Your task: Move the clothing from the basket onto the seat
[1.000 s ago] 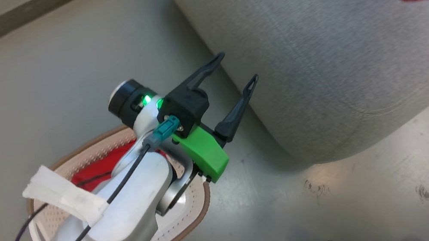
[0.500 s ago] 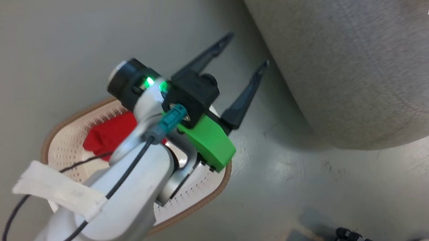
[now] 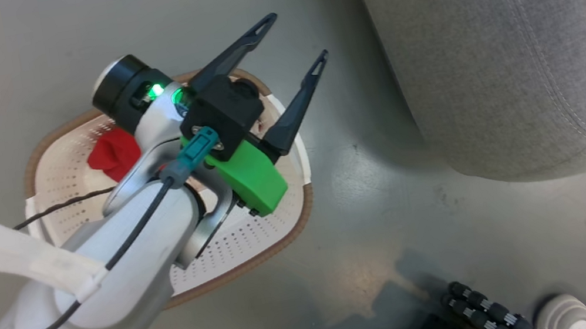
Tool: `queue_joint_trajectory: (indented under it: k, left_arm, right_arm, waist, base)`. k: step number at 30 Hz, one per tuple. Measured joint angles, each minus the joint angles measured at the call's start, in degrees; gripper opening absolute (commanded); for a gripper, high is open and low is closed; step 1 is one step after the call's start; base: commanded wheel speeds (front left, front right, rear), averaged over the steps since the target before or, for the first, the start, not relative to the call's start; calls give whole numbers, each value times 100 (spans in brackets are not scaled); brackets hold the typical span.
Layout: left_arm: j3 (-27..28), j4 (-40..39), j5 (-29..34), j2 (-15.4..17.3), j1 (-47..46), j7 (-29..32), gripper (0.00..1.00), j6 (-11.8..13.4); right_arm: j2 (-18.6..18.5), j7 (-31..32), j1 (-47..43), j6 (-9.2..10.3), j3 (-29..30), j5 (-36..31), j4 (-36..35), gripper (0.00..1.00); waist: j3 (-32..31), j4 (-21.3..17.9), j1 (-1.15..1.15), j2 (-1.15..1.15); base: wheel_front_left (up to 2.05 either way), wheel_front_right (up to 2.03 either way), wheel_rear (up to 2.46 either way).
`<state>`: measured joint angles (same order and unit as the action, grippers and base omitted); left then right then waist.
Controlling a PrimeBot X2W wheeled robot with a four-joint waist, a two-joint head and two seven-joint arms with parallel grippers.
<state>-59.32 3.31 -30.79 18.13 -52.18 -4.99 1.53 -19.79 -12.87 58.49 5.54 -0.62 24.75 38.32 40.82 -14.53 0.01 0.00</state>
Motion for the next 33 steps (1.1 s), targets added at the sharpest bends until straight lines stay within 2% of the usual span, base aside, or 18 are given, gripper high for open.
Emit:
queue_joint_trajectory:
  k: [8,12,13,14,16,23,33]
  left_arm:
    - [-1,-59,23,135,0,92,100,13]
    - [4,-105,23,232,1,100,100,36]
    - [13,-112,23,267,2,101,100,51]
    - [20,-116,22,291,4,123,100,51]
    - [33,-118,21,322,21,142,100,57]
    - [82,-135,-25,437,107,141,100,102]
    - [222,-129,-94,482,346,-71,100,154]
  right_arm:
    - [359,-80,-283,-156,-122,3,458,0]
    - [438,-141,-283,-298,-144,4,543,0]
    - [447,-144,-283,-333,-164,3,573,11]
    - [461,-146,-283,-356,-170,3,602,29]
    - [524,-147,-283,-412,-188,3,627,100]
    - [602,-156,-332,-650,-280,-48,634,100]
    - [734,-157,-876,-856,-196,-282,57,100]
  waist:
    - [95,-228,0,0]
    - [108,-349,0,0]
    - [107,-379,-1,0]
    - [105,-408,-1,0]
    - [98,-470,-1,0]
    - [23,-663,-1,0]
    - [-241,-858,-1,0]
  base:
    - [0,0,0]
    - [0,0,0]
    - [0,0,0]
    - [0,0,0]
    - [0,0,0]
    - [0,0,0]
    - [0,0,0]
